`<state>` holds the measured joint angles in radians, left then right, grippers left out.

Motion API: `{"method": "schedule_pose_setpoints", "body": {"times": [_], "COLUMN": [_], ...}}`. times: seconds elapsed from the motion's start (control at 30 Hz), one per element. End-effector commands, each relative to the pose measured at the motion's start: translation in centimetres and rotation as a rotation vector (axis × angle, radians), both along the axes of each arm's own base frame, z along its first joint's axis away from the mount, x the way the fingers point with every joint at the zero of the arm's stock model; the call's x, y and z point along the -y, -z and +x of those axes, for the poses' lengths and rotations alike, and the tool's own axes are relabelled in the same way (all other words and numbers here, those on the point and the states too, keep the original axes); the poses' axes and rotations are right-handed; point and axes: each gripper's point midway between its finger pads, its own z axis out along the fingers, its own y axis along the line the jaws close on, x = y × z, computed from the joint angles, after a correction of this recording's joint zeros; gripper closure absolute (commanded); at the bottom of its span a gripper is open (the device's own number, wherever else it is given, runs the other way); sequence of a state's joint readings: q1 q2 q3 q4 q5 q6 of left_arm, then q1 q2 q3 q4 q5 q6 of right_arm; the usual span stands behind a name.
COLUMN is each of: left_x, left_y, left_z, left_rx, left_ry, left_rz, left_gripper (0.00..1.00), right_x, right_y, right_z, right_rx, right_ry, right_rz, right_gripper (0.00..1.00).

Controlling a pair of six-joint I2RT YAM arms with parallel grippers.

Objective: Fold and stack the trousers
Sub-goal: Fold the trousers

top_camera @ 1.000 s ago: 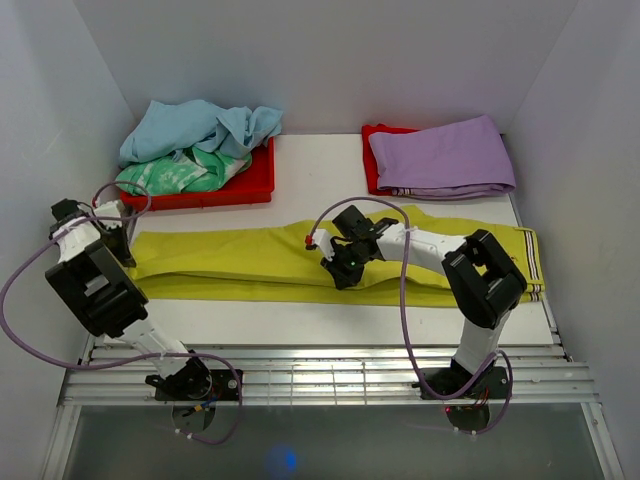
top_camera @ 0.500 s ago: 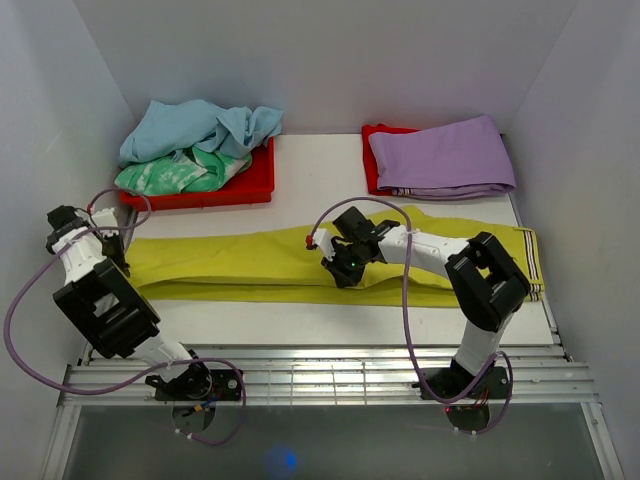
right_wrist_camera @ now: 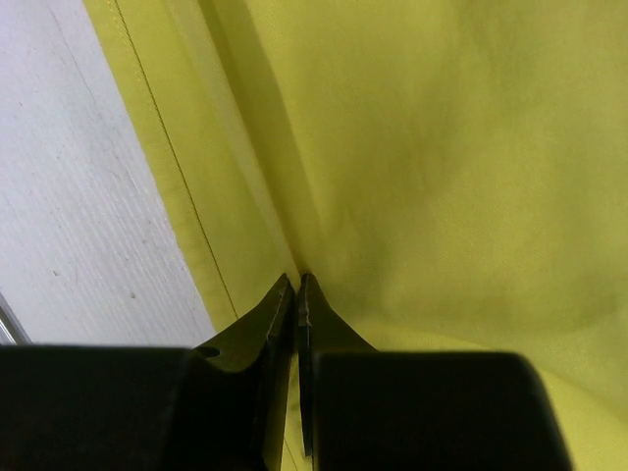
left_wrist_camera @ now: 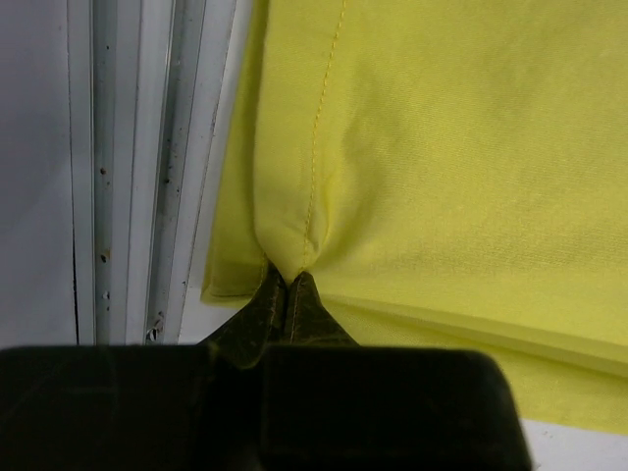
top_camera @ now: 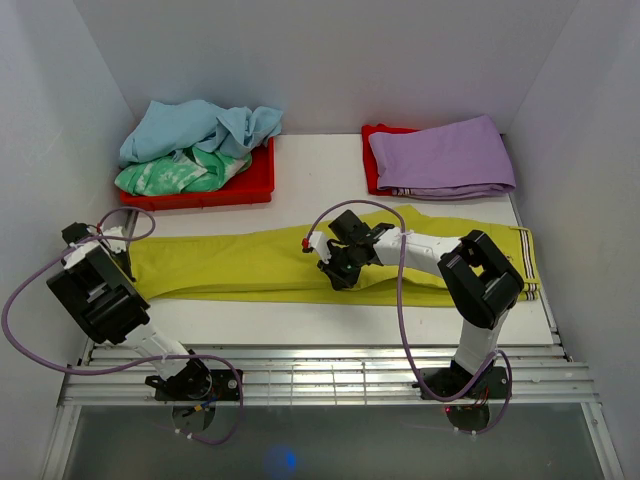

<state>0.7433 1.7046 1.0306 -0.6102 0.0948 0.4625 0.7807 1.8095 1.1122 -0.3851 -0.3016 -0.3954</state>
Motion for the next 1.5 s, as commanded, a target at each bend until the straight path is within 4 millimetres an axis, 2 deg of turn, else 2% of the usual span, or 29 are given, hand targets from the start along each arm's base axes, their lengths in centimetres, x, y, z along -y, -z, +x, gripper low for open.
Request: {"method": "schedule_pose_setpoints", "body": {"times": [0.0, 0.07, 0.13, 0.2, 0.33, 0.43, 0.53, 0.57, 0.6, 0.67, 0.7, 0.77, 0.8, 0.97, 1.03, 1.07, 1.13, 1.17, 1.2, 1.27, 1.3, 1.4, 1.47], "left_x": [-5.3, -5.5, -5.5, -5.9, -7.1, -7.8, -8.0, -7.6, -8.4, -8.0, -7.8, -7.1, -6.8, -5.7, -5.6, -5.4, -5.7, -5.2, -5.3, -5.4, -5.4, -5.1, -4.4], "left_y": [-3.8, -5.8, -8.0, -11.2, -14.1, -12.5, -9.7, -8.1, -7.2, -5.1, -4.4, -3.1, -2.8, -1.7, -1.5, -1.6, -2.8, -3.4, -4.0, -5.6, -6.1, -6.9, -7.1], "left_z": [1.4, 1.6, 2.5, 3.3, 4.6, 4.7, 4.4, 3.9, 3.3, 2.3, 1.8, 0.9, 0.6, -0.6, -0.5, -0.5, 0.2, 0.1, 0.2, 0.3, 0.2, -0.3, -0.5], "left_rx": [0.086, 0.115, 0.167, 0.228, 0.272, 0.233, 0.182, 0.155, 0.12, 0.083, 0.066, 0.045, 0.04, 0.02, 0.02, 0.021, 0.047, 0.047, 0.053, 0.059, 0.063, 0.056, 0.063], "left_ry": [-0.034, -0.032, -0.016, -0.009, -0.006, -0.015, -0.014, -0.007, -0.027, -0.033, -0.037, -0.041, -0.041, -0.03, -0.028, -0.03, -0.034, -0.034, -0.035, -0.03, -0.028, -0.014, 0.001], "left_rz": [0.229, 0.254, 0.258, 0.3, 0.345, 0.335, 0.313, 0.29, 0.324, 0.306, 0.294, 0.267, 0.259, 0.247, 0.238, 0.225, 0.224, 0.205, 0.207, 0.217, 0.222, 0.226, 0.197], "left_gripper": [1.0, 1.0, 1.0, 1.0, 1.0, 1.0, 1.0, 1.0, 1.0, 1.0, 1.0, 1.0, 1.0, 1.0, 1.0, 1.0, 1.0, 1.0, 1.0, 1.0, 1.0, 1.0, 1.0], "right_x": [3.0, 2.9, 2.4, 1.9, 0.9, 0.7, 0.8, 1.0, 1.1, 1.2, 1.7, 2.1, 2.5, 3.8, 4.9, 5.2, 6.2, 6.5, 6.7, 7.1, 7.2, 7.1, 7.1], "right_y": [0.9, 0.2, -1.6, -3.6, -5.7, -4.6, -2.3, -1.5, -0.5, 0.6, 1.8, 3.0, 3.9, 5.8, 6.2, 6.2, 6.5, 6.5, 6.5, 6.8, 6.8, 6.8, 6.8], "right_z": [-0.6, -0.6, -0.1, 0.4, 0.6, 0.0, -0.9, -1.1, -1.4, -1.4, -1.8, -1.7, -1.7, -1.2, -0.6, -0.5, -0.6, -0.6, -0.6, -0.8, -0.7, -0.6, -0.4], "right_rx": [-0.017, -0.011, 0.025, 0.068, 0.096, 0.076, 0.037, 0.029, 0.017, 0.017, 0.002, 0.003, -0.004, 0.012, 0.04, 0.044, 0.048, 0.052, 0.057, 0.054, 0.059, 0.055, 0.06], "right_ry": [0.035, 0.036, 0.037, 0.038, 0.03, 0.009, -0.007, -0.007, -0.015, -0.02, -0.025, -0.024, -0.02, 0.014, 0.05, 0.059, 0.075, 0.079, 0.084, 0.093, 0.097, 0.101, 0.107], "right_rz": [-0.108, -0.097, -0.06, -0.013, 0.045, 0.023, -0.016, -0.027, -0.049, -0.07, -0.097, -0.126, -0.152, -0.23, -0.272, -0.276, -0.301, -0.306, -0.313, -0.325, -0.33, -0.336, -0.342], "right_gripper": [0.92, 0.92, 0.92, 0.92, 0.92, 0.92, 0.92, 0.92, 0.92, 0.92, 0.92, 0.92, 0.92, 0.91, 0.84, 0.67, 0.5, 0.34, 0.27, 0.06, 0.03, 0.02, 0.06]}}
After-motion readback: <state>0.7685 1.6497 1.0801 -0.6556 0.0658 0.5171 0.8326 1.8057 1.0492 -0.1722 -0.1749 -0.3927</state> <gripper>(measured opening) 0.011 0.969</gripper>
